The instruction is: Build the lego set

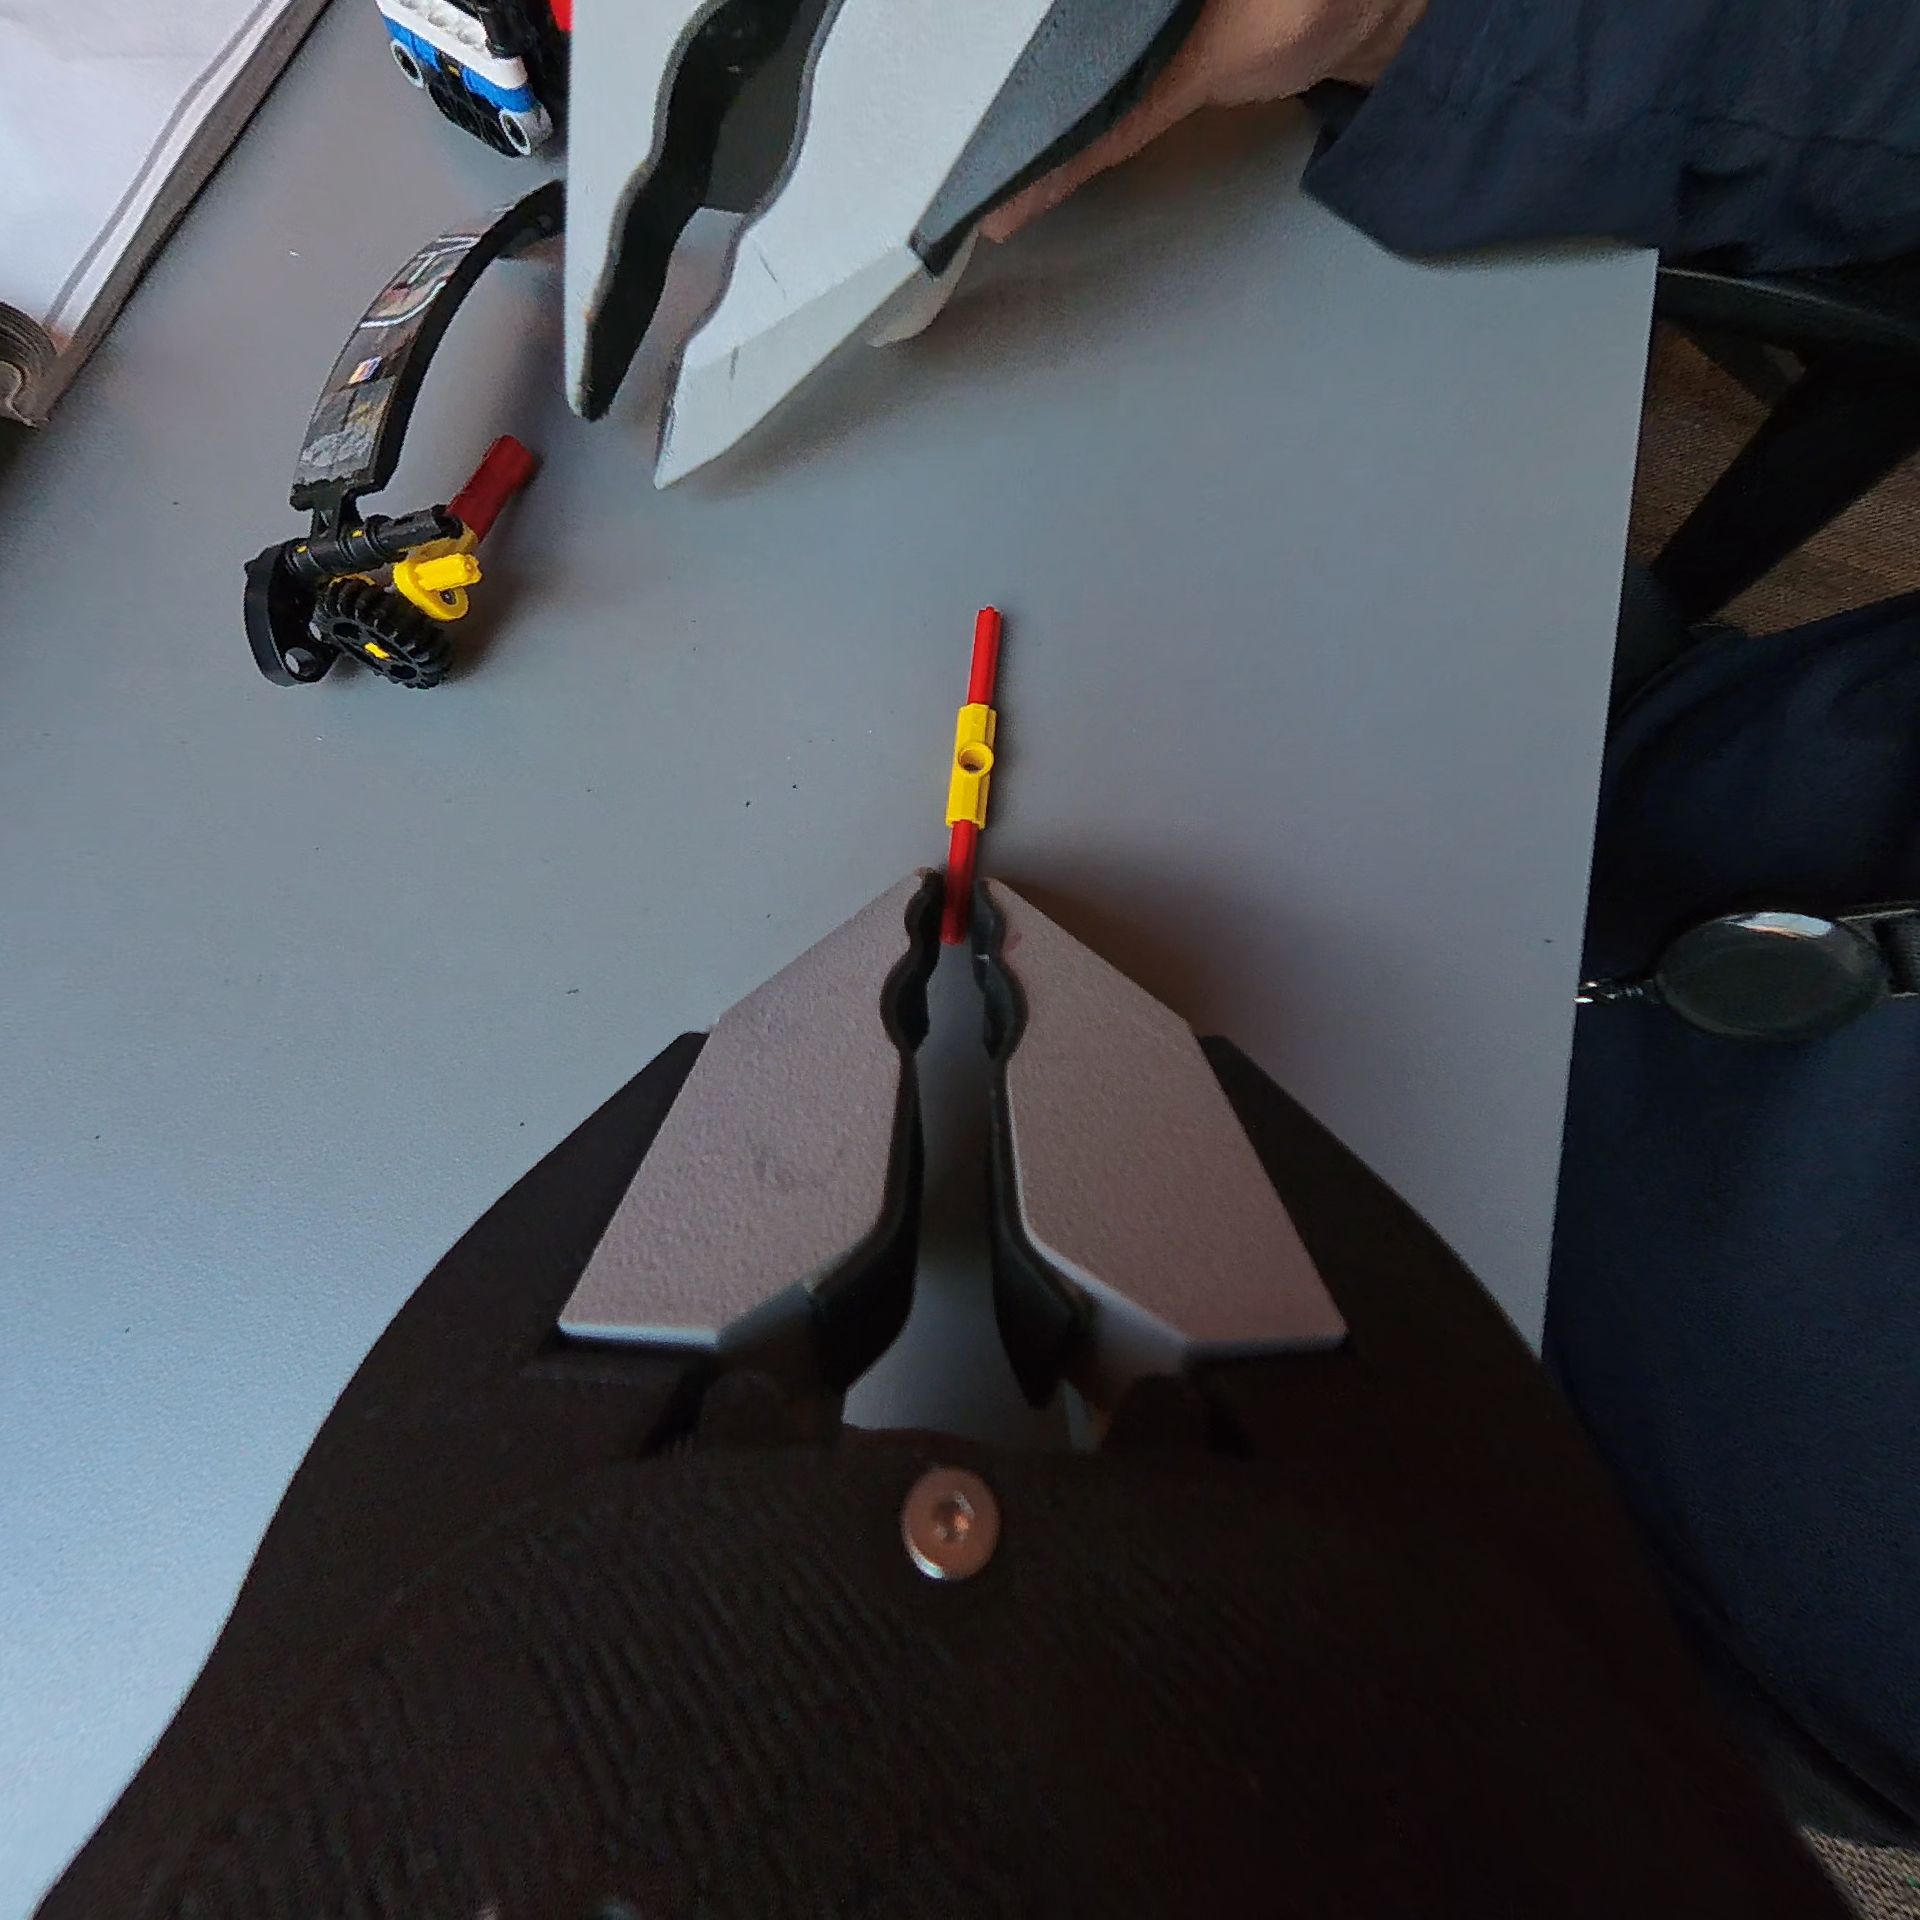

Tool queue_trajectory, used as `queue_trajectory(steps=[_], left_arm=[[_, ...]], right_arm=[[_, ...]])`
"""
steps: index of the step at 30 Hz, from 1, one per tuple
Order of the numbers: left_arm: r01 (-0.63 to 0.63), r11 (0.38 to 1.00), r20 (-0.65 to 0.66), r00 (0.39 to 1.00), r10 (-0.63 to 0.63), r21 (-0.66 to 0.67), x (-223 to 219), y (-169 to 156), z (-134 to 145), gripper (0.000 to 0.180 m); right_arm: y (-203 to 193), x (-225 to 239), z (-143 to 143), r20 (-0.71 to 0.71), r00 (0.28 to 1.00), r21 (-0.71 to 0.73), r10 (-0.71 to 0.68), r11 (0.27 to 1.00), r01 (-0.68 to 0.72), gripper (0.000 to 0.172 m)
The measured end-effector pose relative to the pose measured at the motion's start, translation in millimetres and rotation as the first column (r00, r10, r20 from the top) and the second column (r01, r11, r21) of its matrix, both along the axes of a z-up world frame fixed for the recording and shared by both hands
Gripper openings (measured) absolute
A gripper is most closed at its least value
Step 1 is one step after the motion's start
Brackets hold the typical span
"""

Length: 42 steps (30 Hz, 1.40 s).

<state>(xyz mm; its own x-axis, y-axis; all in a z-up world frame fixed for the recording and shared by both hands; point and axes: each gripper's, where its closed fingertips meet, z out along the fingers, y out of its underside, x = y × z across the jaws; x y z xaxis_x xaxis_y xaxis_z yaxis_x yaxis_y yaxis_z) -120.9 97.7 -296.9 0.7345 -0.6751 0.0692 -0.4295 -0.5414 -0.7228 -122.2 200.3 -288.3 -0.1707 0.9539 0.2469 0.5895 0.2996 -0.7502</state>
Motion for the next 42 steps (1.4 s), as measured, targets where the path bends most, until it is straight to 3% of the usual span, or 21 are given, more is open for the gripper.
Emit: queue_trajectory(steps=[6,11,17,23,27,33,40,42], left_arm=[[0.023,1.000,0.008,1.000,-0.023,-0.008,3,-2,0,0.002],[0.044,0.998,-0.051,0.998,-0.042,0.045,4,-1,0,0.002],[0.110,0.976,-0.213,0.975,-0.068,0.190,5,0,1,0.003],[0.189,0.937,-0.296,0.950,-0.099,0.293,9,0,5,0.002],[0.187,0.944,-0.264,0.958,-0.113,0.272,10,-1,6,0.002],[0.182,0.956,-0.158,0.976,-0.148,0.230,12,-3,11,0.002],[0.153,0.966,-0.082,0.987,-0.139,0.208,10,2,16,0.003],[0.145,0.972,-0.053,0.989,-0.138,0.187,10,4,17,0.019]], right_arm=[[-15,0,12,-0.079,0.993,0.010,0.093,0.996,-0.093,0.013],[-36,6,28,-0.171,0.969,-0.074,0.177,0.979,-0.192,0.016],[-78,25,27,-0.147,0.935,-0.206,0.323,0.914,-0.348,0.028],[-85,27,16,-0.090,0.943,-0.120,0.320,0.937,-0.329,0.026],[-92,28,6,-0.035,0.934,-0.025,0.357,0.934,-0.357,0.012],[-95,23,0,-0.005,0.934,0.027,0.358,0.933,-0.358,0.006],[-93,23,6,-0.029,0.934,-0.067,0.355,0.932,-0.356,0.005],[-90,21,7,-0.030,0.943,-0.097,0.332,0.938,-0.333,0.005]])
